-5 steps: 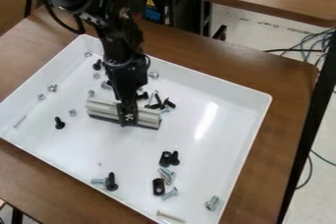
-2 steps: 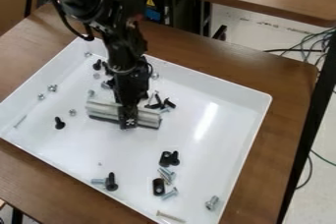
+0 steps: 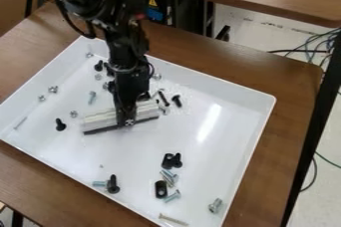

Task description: Sweep into pile

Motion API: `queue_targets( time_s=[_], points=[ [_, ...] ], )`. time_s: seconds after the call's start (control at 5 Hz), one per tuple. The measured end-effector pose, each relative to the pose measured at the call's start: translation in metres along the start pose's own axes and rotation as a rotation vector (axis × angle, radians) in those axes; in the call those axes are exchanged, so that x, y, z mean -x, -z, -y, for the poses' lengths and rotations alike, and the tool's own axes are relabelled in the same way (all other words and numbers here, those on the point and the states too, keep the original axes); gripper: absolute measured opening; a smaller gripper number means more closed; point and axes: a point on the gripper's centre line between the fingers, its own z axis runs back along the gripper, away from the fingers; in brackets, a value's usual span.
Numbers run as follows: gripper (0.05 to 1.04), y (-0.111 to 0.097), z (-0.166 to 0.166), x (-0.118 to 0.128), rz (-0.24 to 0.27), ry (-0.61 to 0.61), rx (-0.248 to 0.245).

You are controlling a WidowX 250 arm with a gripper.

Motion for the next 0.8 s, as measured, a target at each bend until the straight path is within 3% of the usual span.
queue_targets(
  time_s=[0.2, 0.4, 0.6, 0.8],
  points=[
    [0.357, -0.005, 0.013, 0.004, -0.08, -0.039, 0.033],
    [0.357, -0.049, 0.032, 0.001, -0.066, -0.165, -0.014],
    [0.357, -0.066, 0.057, -0.013, -0.062, -0.251, 0.006],
    [0.357, -0.076, 0.085, -0.044, -0.036, -0.493, 0.072]
  ],
)
